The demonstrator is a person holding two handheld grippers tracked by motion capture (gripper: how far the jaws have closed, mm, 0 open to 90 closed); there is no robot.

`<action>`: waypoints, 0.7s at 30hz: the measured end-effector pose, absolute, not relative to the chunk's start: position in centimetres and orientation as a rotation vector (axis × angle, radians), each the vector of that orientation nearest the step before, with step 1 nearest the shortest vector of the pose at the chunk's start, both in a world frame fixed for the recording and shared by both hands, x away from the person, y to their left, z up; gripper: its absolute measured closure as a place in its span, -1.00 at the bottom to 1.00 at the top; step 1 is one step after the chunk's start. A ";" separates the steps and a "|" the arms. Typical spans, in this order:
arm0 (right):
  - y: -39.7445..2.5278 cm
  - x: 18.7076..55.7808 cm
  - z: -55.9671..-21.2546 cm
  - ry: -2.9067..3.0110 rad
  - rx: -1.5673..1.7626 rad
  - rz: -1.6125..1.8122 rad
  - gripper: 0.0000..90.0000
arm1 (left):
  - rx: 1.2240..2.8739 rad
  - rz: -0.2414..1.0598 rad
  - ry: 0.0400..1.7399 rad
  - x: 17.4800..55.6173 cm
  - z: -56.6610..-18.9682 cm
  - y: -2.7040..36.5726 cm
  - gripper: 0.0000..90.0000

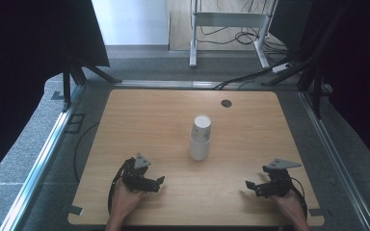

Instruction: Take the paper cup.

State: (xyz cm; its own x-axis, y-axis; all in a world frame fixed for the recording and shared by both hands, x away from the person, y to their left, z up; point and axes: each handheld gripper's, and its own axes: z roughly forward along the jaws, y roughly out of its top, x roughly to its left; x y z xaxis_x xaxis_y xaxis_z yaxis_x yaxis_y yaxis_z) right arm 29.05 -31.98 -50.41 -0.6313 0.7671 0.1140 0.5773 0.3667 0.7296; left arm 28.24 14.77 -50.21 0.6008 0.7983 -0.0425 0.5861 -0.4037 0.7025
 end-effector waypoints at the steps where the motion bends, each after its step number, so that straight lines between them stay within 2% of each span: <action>1: -31.9 29.0 -50.4 2.392 1.192 1.117 -1.00 | 2.136 0.399 1.086 28.2 -50.2 14.7 -1.00; 21: -31.1 29.0 -50.3 2.428 1.139 1.092 -1.00 | 2.131 0.405 1.106 28.0 -50.1 14.9 -1.00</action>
